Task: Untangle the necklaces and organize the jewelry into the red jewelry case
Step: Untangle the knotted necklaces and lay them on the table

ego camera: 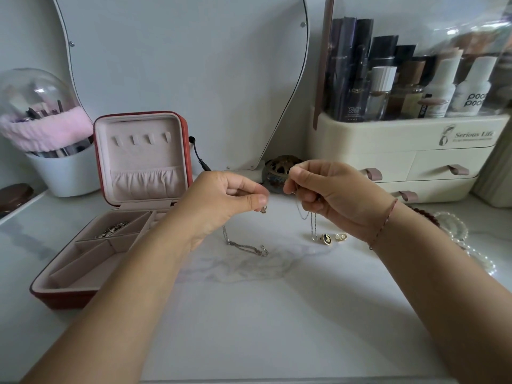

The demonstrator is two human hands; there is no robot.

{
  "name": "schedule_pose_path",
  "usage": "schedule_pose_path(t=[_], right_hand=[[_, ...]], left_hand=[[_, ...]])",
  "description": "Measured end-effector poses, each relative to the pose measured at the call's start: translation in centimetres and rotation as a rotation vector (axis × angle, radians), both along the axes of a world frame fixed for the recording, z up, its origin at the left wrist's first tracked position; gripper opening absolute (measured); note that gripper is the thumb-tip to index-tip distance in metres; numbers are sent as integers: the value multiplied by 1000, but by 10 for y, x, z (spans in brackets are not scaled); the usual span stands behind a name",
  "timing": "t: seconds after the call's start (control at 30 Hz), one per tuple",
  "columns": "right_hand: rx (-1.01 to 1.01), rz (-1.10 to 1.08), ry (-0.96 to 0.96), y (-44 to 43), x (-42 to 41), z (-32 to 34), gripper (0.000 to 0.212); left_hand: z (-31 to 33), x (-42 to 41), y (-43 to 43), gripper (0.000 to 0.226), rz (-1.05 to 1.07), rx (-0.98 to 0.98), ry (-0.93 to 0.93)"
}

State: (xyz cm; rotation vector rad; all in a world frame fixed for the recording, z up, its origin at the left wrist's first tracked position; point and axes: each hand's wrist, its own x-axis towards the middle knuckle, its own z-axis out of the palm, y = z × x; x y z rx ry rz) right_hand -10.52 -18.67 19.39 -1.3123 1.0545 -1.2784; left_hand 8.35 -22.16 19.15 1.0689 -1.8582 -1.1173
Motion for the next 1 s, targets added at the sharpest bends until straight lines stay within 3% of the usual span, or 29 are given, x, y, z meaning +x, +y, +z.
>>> schedule_pose_path(t=[0.27, 0.43, 0.57, 0.73, 0.9, 1.0], right_hand=[[3, 84, -3, -2, 7, -7, 17], [39, 119, -6, -3, 11, -12, 17], [60, 161, -111, -5, 14, -15, 16], [38, 189, -204, -7, 12, -13, 26], [-63, 205, 42, -1, 4, -5, 35], [-160, 147, 198, 1, 2, -2, 33]], left_hand=[[-16, 9, -16, 13, 190, -175, -598], [-16, 12, -16, 10, 177, -151, -696], [-14, 4, -12, 10, 149, -131, -528], [-9, -19, 7, 44, -147, 323, 135], [-13, -22, 3, 51, -232, 320, 126], [-14, -22, 6, 39, -264, 348, 170]])
